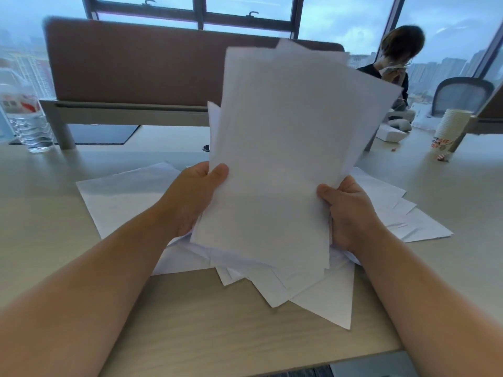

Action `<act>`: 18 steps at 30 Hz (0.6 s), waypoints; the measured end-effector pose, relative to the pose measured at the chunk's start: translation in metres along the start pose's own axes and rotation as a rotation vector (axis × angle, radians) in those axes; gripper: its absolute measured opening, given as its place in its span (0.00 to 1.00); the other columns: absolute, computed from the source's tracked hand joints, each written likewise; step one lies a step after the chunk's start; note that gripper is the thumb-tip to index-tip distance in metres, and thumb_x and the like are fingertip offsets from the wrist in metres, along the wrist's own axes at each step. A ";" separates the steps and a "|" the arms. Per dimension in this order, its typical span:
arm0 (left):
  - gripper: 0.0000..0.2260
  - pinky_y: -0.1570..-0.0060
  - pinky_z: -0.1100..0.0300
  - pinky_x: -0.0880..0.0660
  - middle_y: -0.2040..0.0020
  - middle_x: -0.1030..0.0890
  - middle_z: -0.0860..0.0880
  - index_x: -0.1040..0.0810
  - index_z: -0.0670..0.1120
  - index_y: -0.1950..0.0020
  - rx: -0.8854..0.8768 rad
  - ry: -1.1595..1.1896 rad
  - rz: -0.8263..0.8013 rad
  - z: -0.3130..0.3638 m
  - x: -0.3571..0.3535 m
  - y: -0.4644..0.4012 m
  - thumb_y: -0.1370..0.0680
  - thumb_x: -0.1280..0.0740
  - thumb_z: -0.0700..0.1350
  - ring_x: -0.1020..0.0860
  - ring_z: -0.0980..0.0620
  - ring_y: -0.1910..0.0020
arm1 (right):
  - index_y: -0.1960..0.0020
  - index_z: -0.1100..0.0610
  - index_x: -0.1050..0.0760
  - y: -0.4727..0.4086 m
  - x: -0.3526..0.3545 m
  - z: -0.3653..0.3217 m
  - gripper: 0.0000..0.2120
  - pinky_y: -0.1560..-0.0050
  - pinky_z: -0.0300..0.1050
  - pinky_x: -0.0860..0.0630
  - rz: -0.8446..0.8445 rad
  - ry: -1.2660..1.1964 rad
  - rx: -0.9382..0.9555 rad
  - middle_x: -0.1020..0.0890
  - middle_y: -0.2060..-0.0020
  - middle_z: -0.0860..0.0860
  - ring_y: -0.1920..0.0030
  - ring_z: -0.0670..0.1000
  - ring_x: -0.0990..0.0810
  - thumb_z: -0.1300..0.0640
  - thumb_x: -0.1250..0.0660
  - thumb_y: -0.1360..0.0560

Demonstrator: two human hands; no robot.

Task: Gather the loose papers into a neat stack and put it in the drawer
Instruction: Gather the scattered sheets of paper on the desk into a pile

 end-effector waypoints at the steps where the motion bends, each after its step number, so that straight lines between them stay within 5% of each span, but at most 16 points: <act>1: 0.09 0.58 0.54 0.16 0.51 0.11 0.51 0.17 0.50 0.42 0.000 -0.001 -0.013 0.000 0.000 0.000 0.16 0.33 0.52 0.12 0.47 0.53 | 0.38 0.53 0.22 0.000 -0.002 0.000 0.17 0.55 0.54 0.14 -0.030 0.017 -0.005 0.12 0.48 0.54 0.52 0.57 0.13 0.71 0.40 0.18; 8: 0.08 0.60 0.55 0.15 0.49 0.11 0.48 0.17 0.49 0.42 0.058 0.009 -0.024 -0.004 0.007 -0.002 0.19 0.29 0.39 0.12 0.47 0.54 | 0.33 0.58 0.28 0.005 -0.005 -0.004 0.25 0.53 0.57 0.15 -0.157 0.090 -0.034 0.16 0.43 0.62 0.48 0.63 0.16 0.77 0.42 0.25; 15: 0.09 0.52 0.48 0.16 0.44 0.12 0.46 0.17 0.51 0.38 0.002 0.183 -0.010 0.001 0.008 -0.002 0.18 0.31 0.42 0.13 0.44 0.49 | 0.37 0.61 0.21 0.010 -0.006 0.000 0.12 0.53 0.58 0.14 -0.230 0.078 -0.198 0.13 0.47 0.62 0.52 0.61 0.12 0.64 0.33 0.20; 18: 0.06 0.53 0.58 0.16 0.47 0.12 0.51 0.17 0.51 0.41 -0.058 -0.033 -0.013 0.009 0.006 0.002 0.15 0.33 0.46 0.13 0.49 0.48 | 0.40 0.61 0.20 0.009 -0.005 -0.001 0.10 0.59 0.52 0.14 -0.136 0.165 -0.141 0.11 0.54 0.58 0.59 0.56 0.12 0.65 0.32 0.20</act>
Point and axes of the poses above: each hand's wrist, its own y-axis away from the middle knuckle, its own x-axis out of the back of the hand, z = x × y, the point moved 2 cm from there along -y, towards the middle knuckle
